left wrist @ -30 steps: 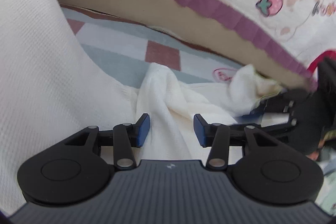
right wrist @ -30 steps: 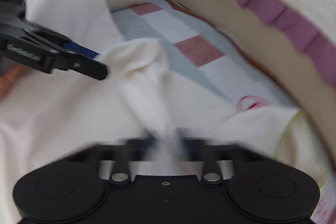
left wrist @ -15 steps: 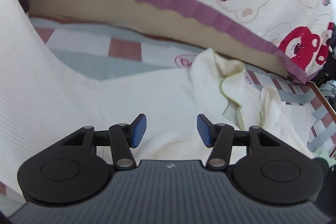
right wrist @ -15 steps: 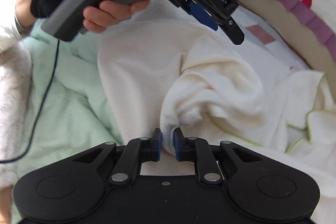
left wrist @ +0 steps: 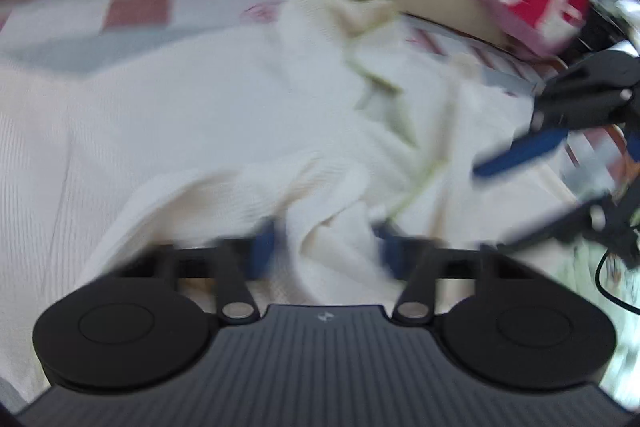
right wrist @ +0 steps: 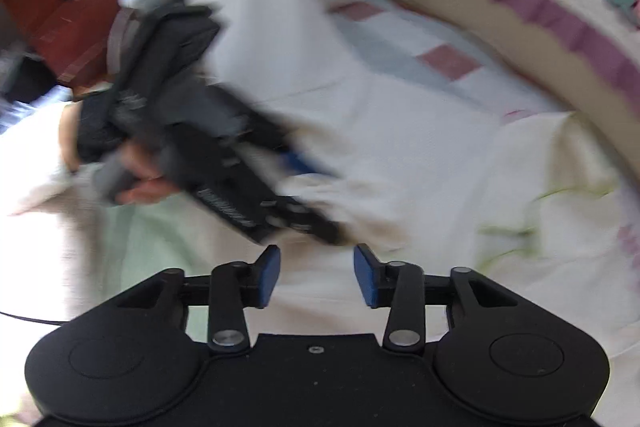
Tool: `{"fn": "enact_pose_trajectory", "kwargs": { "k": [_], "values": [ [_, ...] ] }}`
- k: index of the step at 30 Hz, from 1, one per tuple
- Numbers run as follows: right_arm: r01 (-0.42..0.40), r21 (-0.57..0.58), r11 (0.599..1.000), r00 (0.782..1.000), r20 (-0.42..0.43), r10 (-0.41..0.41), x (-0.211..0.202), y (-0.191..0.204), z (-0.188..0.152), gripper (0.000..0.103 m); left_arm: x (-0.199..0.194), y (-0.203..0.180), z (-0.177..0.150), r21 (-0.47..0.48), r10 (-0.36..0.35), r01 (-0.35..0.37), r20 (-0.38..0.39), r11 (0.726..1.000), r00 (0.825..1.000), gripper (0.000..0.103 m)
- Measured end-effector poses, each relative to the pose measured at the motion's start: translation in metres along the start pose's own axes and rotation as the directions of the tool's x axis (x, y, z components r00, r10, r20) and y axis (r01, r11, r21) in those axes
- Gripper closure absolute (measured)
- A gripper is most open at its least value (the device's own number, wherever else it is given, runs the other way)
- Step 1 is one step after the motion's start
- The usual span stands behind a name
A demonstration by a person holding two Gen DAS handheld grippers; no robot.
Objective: Fold clothes
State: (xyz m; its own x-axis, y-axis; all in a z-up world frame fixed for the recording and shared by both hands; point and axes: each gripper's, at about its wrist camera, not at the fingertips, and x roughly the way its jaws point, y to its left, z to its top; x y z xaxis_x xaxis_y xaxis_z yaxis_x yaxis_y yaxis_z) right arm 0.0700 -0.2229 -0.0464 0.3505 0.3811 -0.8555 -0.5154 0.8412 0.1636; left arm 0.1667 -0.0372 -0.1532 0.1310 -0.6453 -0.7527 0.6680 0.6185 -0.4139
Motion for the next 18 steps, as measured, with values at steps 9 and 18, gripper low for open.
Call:
{"fn": "enact_pose_trajectory", "kwargs": {
  "k": [9, 18],
  "values": [
    [-0.110, 0.151, 0.982, 0.991, -0.063, 0.121, 0.047, -0.043, -0.004, 0.055, -0.081, 0.029, -0.010, -0.333, 0.076, 0.025, 0.287, 0.942, 0.955, 0.092],
    [-0.132, -0.054, 0.990, 0.982, -0.145, 0.123, 0.039, 0.019, -0.041, 0.054, -0.076, 0.039, -0.032, -0.416, 0.158, -0.091, 0.130, 0.905, 0.979, 0.090]
  ]
}}
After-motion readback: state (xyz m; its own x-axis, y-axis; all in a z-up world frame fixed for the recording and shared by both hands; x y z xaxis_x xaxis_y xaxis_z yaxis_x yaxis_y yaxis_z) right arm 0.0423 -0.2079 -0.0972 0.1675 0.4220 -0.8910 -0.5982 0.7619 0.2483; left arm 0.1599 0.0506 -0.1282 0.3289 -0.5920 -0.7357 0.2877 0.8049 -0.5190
